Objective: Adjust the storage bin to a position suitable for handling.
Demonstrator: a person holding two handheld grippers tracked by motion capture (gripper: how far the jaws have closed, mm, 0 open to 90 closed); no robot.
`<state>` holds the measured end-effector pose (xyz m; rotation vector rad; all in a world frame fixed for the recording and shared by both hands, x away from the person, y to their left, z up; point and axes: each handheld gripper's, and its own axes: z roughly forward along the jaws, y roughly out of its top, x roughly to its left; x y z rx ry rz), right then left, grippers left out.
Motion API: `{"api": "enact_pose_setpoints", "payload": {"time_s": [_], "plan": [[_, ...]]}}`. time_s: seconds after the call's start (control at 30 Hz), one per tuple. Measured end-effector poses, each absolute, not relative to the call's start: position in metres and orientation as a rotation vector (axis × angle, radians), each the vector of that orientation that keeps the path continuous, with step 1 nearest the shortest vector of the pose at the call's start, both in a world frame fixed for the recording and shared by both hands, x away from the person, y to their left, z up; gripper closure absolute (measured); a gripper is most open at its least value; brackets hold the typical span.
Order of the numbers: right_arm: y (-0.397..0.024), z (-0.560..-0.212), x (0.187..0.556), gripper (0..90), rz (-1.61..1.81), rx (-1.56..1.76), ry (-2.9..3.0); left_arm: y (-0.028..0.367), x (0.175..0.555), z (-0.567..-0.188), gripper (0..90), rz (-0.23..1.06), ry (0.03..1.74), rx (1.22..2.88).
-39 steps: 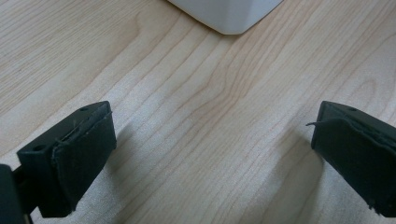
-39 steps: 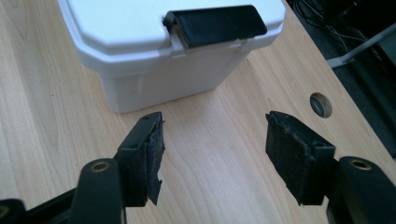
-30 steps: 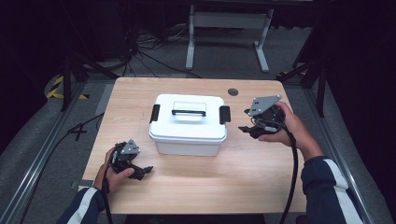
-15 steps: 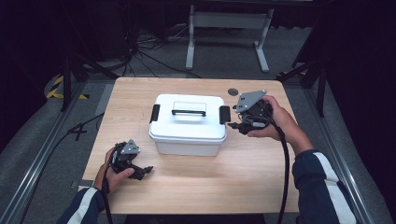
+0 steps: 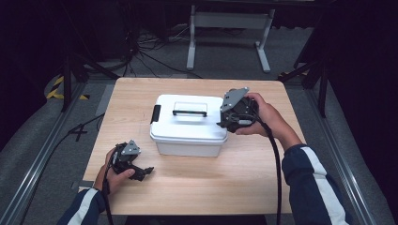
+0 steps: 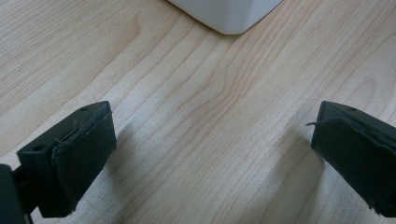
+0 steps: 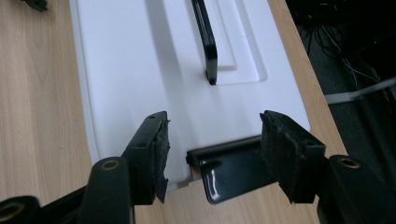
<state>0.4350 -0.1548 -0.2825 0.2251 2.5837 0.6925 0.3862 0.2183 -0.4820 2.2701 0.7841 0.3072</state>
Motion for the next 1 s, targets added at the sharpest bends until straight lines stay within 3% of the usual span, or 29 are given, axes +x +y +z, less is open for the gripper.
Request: {"api": "enact_pose_setpoints", "payload": {"time_s": [0.6, 0.77, 1.0], "plan": [[-0.104, -0.284, 0.451, 48.0, 0.556, 0.085, 2.639, 0.219, 0.386, -0.482, 0.4, 0.306, 0.785, 2.270], [-0.091, -0.288, 0.454, 52.8, 0.509, 0.066, 2.652, 0.219, 0.386, -0.482, 0.4, 0.306, 0.785, 2.270], [-0.084, -0.292, 0.459, 66.7, 0.430, 0.051, 2.692, 0.219, 0.386, -0.482, 0.4, 0.306, 0.785, 2.270]]}}
